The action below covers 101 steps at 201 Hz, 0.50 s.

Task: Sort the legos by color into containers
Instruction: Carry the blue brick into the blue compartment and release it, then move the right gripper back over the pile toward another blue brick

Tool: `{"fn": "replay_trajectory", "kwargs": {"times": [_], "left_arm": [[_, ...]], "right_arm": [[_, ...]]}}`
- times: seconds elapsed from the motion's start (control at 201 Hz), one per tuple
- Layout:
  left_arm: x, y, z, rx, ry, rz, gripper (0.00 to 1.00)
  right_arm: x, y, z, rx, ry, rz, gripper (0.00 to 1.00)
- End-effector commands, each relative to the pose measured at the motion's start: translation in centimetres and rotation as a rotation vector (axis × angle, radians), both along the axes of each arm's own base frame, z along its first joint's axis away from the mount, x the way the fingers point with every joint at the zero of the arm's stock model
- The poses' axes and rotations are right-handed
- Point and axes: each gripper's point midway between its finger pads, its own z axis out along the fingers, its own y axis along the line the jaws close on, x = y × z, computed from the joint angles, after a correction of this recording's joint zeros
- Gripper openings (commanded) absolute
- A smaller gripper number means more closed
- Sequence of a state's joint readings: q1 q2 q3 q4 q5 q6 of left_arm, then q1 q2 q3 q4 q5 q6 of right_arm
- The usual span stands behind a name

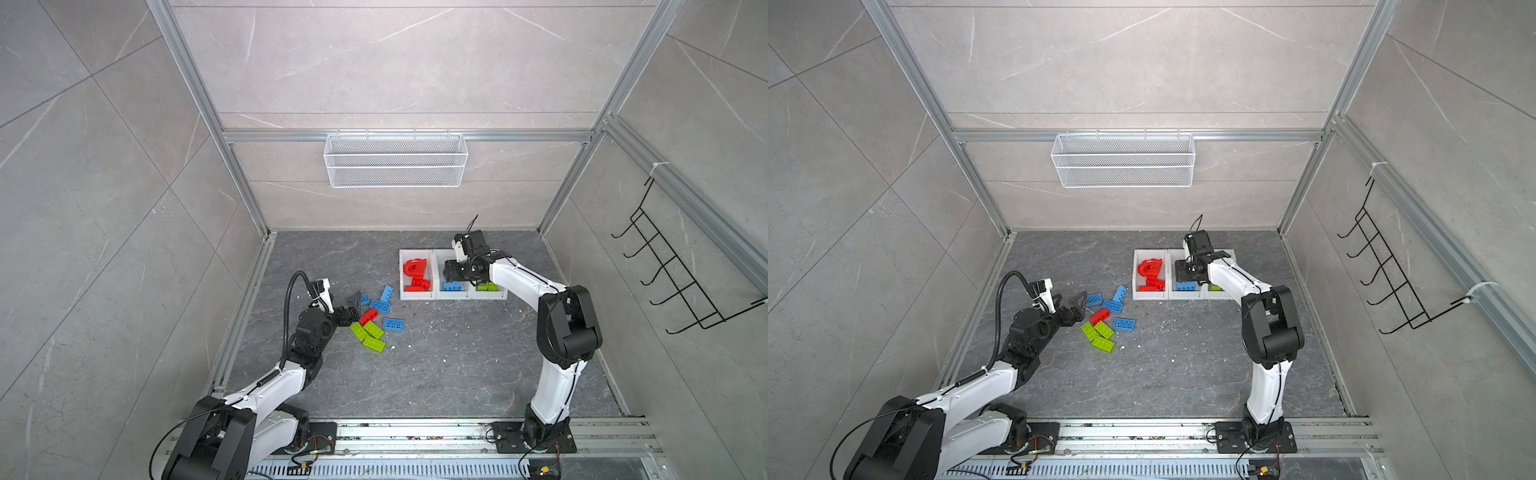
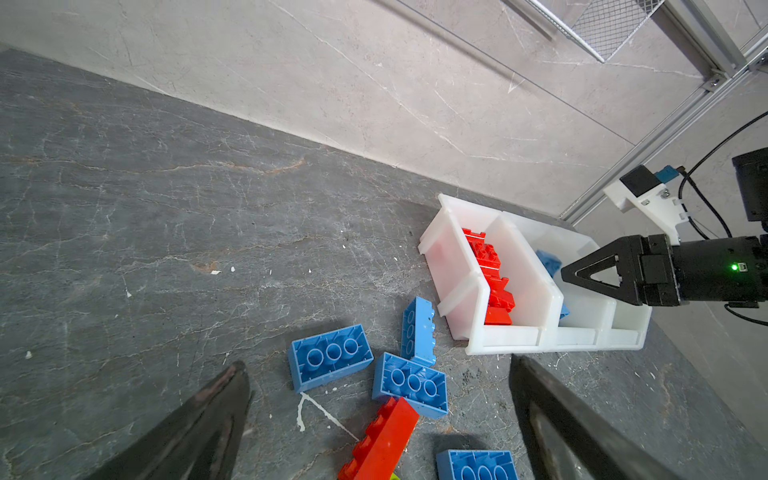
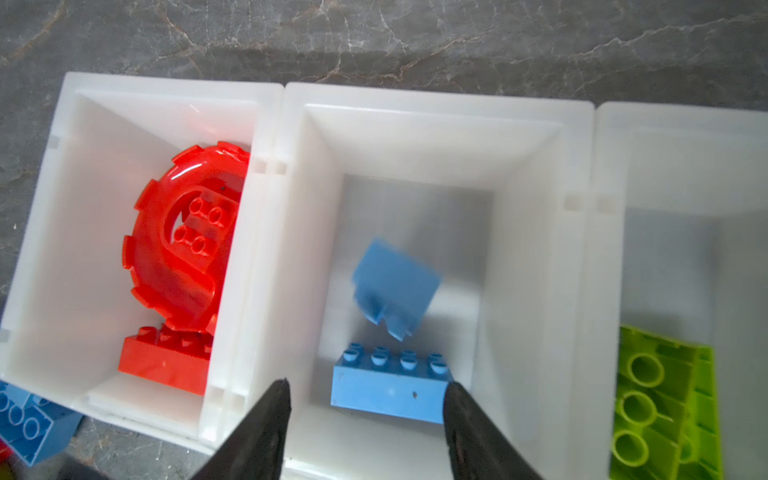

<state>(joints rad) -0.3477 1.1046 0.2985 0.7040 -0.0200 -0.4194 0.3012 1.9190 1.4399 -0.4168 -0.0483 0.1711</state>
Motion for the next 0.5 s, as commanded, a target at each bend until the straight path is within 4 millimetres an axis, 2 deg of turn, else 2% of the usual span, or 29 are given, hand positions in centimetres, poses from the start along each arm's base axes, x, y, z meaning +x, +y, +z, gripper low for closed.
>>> {"fn": "replay_trajectory", "kwargs": {"times": [0.0,0.055,0.124,0.209,0.254,0.309,0.403,0.498], "left_arm": [[0.2,0.0,1.5,-0.012,-0.055,-0.004,1.00],[0.2,-0.2,1.6,-0.013,-0.058,-0.014,1.00],[0.1,-0.2,1.8,-0.018,-0.059,-0.016,1.00],[0.1,-0.3,1.9,-0.015,-0.057,-0.020,1.00],[0.1,-0.2,1.9,-0.013,-0.054,-0.017,1.00],[0.1,-0.1,1.9,-0.008,-0.050,-0.009,1.00],[0.2,0.4,1.4,0.007,-0.036,0.016,1.00],[0.4,0.9,0.9,0.023,-0.023,0.048,1.00]], "right_arm": [[-1.1,0.0,1.2,-0.014,0.004,0.052,0.64],[-2.0,0.5,2.3,0.019,-0.026,0.074,0.65],[-3.2,1.4,4.7,0.060,-0.103,0.109,0.66],[-5.3,4.0,7.7,0.121,-0.205,0.201,0.66],[-6.6,5.6,8.7,0.159,-0.254,0.254,0.66],[-8.6,7.9,9.0,0.190,-0.304,0.328,0.67],[-11.9,11.9,7.8,0.188,-0.336,0.469,0.68],[-13.7,14.9,6.6,0.197,-0.318,0.550,0.68]]}}
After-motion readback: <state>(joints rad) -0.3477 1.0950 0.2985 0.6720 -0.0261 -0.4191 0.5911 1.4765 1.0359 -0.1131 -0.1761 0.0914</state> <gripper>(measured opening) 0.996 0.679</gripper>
